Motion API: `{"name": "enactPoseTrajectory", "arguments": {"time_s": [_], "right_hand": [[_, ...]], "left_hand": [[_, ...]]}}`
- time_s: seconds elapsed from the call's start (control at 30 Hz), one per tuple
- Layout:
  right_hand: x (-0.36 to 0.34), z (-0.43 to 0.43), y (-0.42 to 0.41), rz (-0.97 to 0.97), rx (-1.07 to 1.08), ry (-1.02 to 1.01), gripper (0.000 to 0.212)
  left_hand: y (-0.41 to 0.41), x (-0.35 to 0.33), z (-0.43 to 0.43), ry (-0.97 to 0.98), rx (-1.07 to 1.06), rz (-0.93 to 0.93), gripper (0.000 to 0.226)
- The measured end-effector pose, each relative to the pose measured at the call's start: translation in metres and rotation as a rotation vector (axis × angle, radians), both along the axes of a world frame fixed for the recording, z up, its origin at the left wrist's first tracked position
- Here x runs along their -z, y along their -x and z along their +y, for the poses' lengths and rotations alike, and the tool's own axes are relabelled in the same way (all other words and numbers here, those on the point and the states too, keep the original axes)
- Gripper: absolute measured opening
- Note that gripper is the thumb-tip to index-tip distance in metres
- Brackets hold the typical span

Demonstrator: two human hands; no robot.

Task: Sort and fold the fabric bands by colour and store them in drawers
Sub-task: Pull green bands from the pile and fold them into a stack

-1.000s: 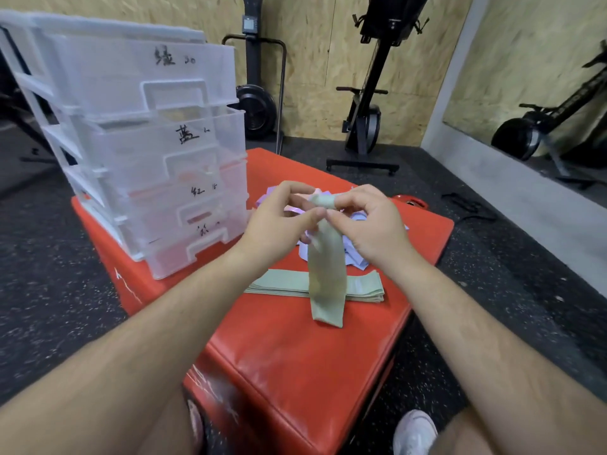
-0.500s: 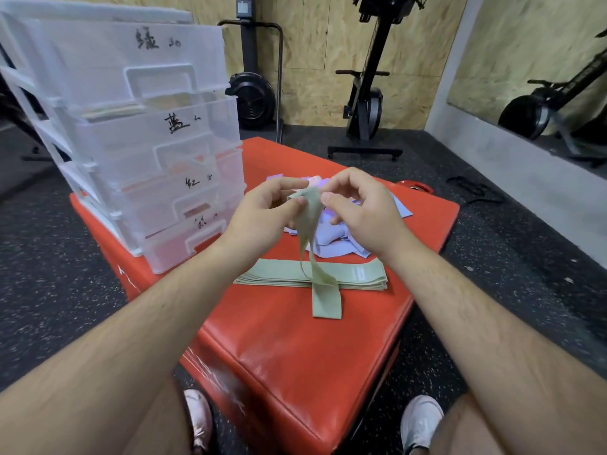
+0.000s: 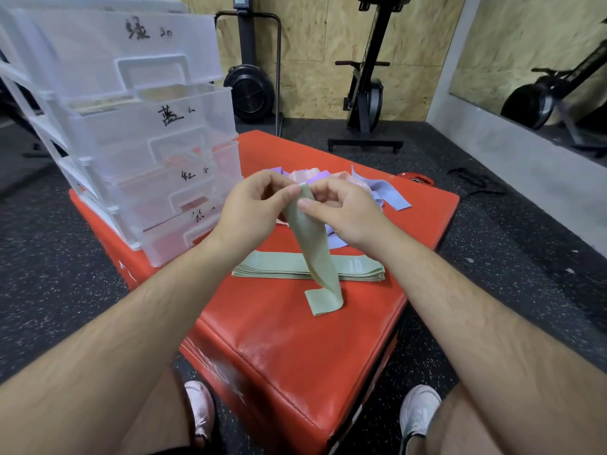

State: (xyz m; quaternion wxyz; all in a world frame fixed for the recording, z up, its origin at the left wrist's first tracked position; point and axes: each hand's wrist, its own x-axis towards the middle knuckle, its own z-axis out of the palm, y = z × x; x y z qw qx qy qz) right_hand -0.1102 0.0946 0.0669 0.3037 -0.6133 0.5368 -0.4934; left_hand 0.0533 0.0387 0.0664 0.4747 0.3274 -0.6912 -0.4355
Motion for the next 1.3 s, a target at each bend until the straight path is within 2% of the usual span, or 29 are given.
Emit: {"name": "enactPoseTrajectory", "arguments": {"time_s": [0.13, 0.23, 0.3, 0.47, 0.6, 0.67, 0.83, 1.03, 1.17, 1.3], "right_hand": [[0.014, -0.005, -0.001, 0.136, 0.001, -0.094, 0.018], [0.018, -0.006, 0.000, 0.109, 0.004, -0.057, 0.020], [0.017, -0.005, 0.001, 0.127, 0.013, -0.060, 0.024], [0.019, -0.002, 0.017, 0.111, -0.088, -0.301, 0.024], [0.015, 0.004, 0.043, 0.181, -0.163, -0.470, 0.040], [0.008, 0.010, 0.064, 0.174, -0.184, -0.546, 0.037], [0.006, 0.018, 0.118, 0.168, -0.088, -0.639, 0.016], [0.042, -0.001, 0.134, 0.150, 0.104, -0.683, 0.021], [0.065, -0.010, 0.126, 0.334, 0.194, -0.675, 0.013], [0.079, -0.016, 0.119, 0.472, 0.225, -0.656, 0.023]], "left_hand": [[-0.005, 0.003, -0.007, -0.027, 0.023, -0.052, 0.012], [-0.004, 0.009, -0.008, -0.037, 0.051, -0.142, 0.011], [-0.001, 0.011, -0.008, -0.044, 0.012, -0.129, 0.010], [-0.004, 0.020, -0.019, -0.178, -0.061, -0.026, 0.019], [-0.016, 0.033, -0.036, -0.294, -0.127, 0.023, 0.010], [-0.025, 0.040, -0.046, -0.309, -0.184, 0.000, 0.010], [-0.045, 0.059, -0.070, -0.311, -0.317, -0.147, 0.018], [-0.059, 0.087, -0.087, -0.324, -0.336, -0.405, 0.042], [-0.057, 0.095, -0.086, -0.351, -0.329, -0.459, 0.034], [-0.053, 0.099, -0.081, -0.276, -0.351, -0.608, 0.029]]}}
